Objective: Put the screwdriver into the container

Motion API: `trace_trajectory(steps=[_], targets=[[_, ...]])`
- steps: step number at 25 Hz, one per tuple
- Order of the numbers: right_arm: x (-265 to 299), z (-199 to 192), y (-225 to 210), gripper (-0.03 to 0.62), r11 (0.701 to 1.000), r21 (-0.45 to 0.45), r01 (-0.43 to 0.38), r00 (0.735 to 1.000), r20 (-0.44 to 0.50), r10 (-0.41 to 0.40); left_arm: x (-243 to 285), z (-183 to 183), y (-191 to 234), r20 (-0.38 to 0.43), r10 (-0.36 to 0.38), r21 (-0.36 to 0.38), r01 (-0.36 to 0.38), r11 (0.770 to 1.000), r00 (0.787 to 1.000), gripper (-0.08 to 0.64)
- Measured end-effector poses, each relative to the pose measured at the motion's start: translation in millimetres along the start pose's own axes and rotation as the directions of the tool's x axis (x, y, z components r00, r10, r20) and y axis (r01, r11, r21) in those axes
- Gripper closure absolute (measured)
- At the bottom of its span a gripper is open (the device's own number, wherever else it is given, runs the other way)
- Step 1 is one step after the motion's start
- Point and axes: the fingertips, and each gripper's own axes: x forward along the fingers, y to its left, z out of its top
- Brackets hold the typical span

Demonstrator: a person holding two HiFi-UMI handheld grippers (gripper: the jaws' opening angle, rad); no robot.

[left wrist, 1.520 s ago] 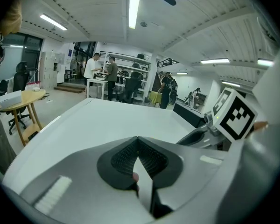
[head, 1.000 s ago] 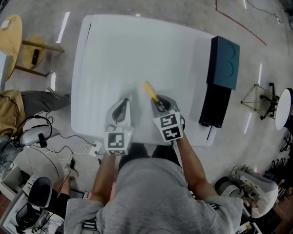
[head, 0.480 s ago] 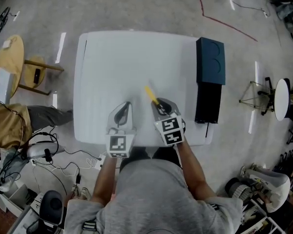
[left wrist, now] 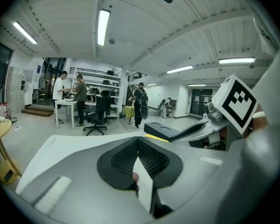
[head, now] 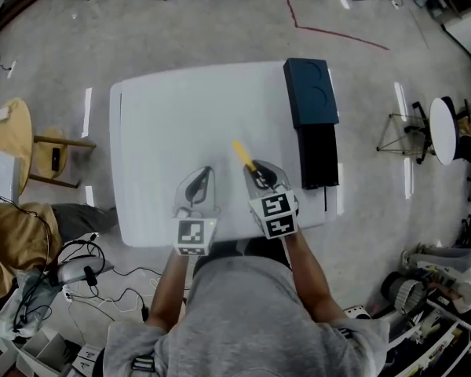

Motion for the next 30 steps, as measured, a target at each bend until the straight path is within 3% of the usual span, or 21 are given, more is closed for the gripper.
trace_trajectory(steps=[8, 20, 30], targets=[[-39.7, 7.5, -38.6, 0.515, 0.989, 0.082, 0.120, 0.992, 0.037, -0.123, 23.6, 29.5, -36.4, 0.013, -0.130, 0.053, 0.129, 0.990, 0.991, 0.548], [-91.3, -10.0, -95.8, 0.515, 0.951, 0.187, 0.246, 0.964, 0.052, -0.259, 53.3, 44.2, -105.0, -0.009, -0.280, 0.091, 0.279, 0.956, 0.960, 0.548], [-119.8, -32.6, -139.9, 0.515, 0.928, 0.238, 0.288, 0.951, 0.045, -0.307, 73.4, 47.7, -149.5, -0.026, -0.314, 0.124, 0.315, 0.941, 0.949, 0.548]])
